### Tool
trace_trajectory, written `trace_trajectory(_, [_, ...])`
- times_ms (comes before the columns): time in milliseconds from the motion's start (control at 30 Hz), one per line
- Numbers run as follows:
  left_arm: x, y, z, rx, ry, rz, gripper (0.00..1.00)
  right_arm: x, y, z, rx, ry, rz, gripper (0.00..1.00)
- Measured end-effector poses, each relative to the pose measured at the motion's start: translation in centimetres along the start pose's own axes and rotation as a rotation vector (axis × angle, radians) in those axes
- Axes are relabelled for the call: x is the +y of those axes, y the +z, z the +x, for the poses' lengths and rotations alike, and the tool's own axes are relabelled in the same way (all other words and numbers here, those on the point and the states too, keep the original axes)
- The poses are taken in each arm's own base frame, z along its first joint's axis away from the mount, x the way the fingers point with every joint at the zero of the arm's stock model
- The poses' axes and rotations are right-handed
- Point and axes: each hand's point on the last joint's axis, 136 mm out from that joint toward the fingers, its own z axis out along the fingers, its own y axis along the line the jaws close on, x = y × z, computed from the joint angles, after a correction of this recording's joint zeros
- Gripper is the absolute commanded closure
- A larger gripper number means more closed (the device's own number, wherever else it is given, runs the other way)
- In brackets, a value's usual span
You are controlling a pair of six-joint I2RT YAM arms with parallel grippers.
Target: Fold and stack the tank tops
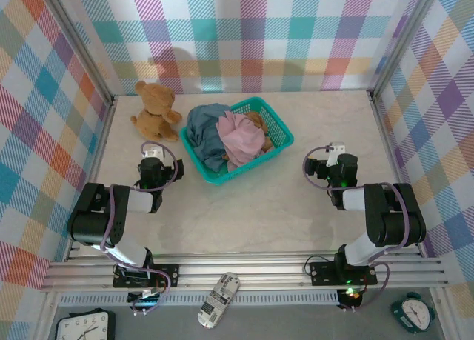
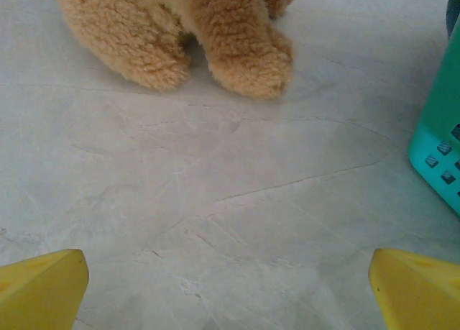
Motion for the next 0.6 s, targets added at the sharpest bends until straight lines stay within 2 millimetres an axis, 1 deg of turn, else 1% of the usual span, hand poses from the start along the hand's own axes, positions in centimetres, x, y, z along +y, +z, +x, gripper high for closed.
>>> trace_trajectory(600, [0.05,-0.13,-0.13,0.003,0.004,-0.006,0.0,-0.03,-0.06,-0.05,0.003,0.002,-0.001,0.01])
